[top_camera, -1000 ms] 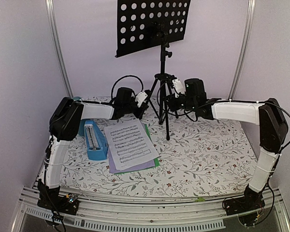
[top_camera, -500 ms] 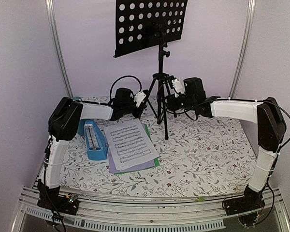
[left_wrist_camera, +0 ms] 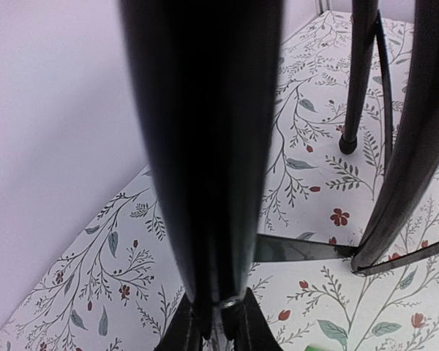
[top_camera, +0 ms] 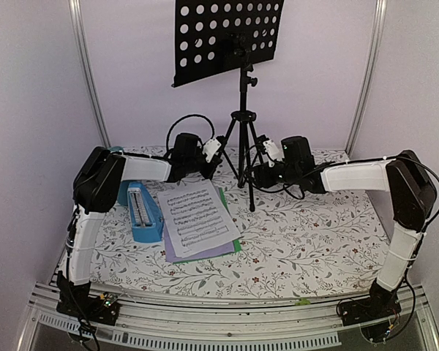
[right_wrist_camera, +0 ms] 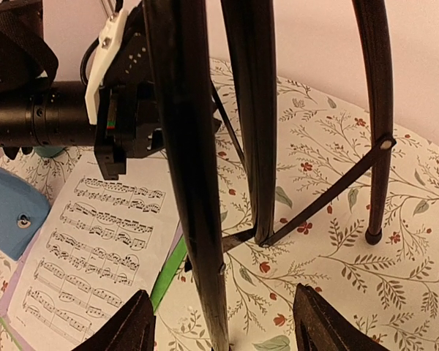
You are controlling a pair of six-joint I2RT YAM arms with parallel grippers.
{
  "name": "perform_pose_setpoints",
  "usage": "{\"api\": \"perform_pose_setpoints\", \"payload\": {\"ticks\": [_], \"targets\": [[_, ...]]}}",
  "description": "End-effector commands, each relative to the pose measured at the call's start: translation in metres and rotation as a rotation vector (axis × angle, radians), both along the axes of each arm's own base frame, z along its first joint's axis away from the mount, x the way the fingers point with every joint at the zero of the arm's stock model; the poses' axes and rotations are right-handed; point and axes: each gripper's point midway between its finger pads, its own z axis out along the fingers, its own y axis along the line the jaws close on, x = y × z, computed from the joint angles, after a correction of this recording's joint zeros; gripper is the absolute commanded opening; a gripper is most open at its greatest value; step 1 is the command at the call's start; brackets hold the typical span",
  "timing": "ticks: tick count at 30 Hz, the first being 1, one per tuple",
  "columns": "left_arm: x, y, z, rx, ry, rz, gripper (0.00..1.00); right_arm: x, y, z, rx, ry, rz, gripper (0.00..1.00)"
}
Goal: Set up the instrument practice props
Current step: Adjust the music stand at the center of the board.
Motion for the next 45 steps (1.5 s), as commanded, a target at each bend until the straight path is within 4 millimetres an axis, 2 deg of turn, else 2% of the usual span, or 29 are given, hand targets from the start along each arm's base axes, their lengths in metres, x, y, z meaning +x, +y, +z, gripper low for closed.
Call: {"api": "perform_pose_setpoints", "payload": {"ticks": [1, 6, 14, 19, 23, 27, 31, 34, 45], "targets": [[0.0, 0.062, -0.066, 0.203, 0.139, 0.119, 0.0, -0.003, -0.002, 0.008, 0.047, -0.024, -0.002, 0.66], [0.0, 0.063, -0.067, 0.205, 0.14, 0.12, 0.0, 0.0, 0.001, -0.021, 0.036, 0.011, -0.022, 0.66], [0.001, 0.061, -0.065, 0.201, 0.137, 0.118, 0.0, 0.002, 0.015, -0.046, 0.014, 0.018, -0.049, 0.62], [0.003, 0.062, -0.063, 0.202, 0.132, 0.119, 0.0, 0.004, 0.01, -0.065, 0.004, 0.038, -0.092, 0.57], [0.004, 0.061, -0.062, 0.2, 0.131, 0.12, 0.0, 0.007, 0.006, -0.072, -0.007, 0.037, -0.122, 0.51], [0.004, 0.06, -0.062, 0.194, 0.133, 0.121, 0.0, 0.009, 0.001, -0.074, -0.027, 0.028, -0.143, 0.36], [0.004, 0.061, -0.063, 0.197, 0.137, 0.123, 0.0, 0.008, -0.007, -0.07, -0.058, 0.013, -0.163, 0.12], [0.004, 0.062, -0.064, 0.2, 0.14, 0.123, 0.0, 0.005, -0.014, -0.064, -0.083, 0.001, -0.176, 0.02], [0.007, 0.068, -0.069, 0.206, 0.147, 0.14, 0.0, -0.002, -0.033, -0.043, -0.149, -0.019, -0.216, 0.0]]}}
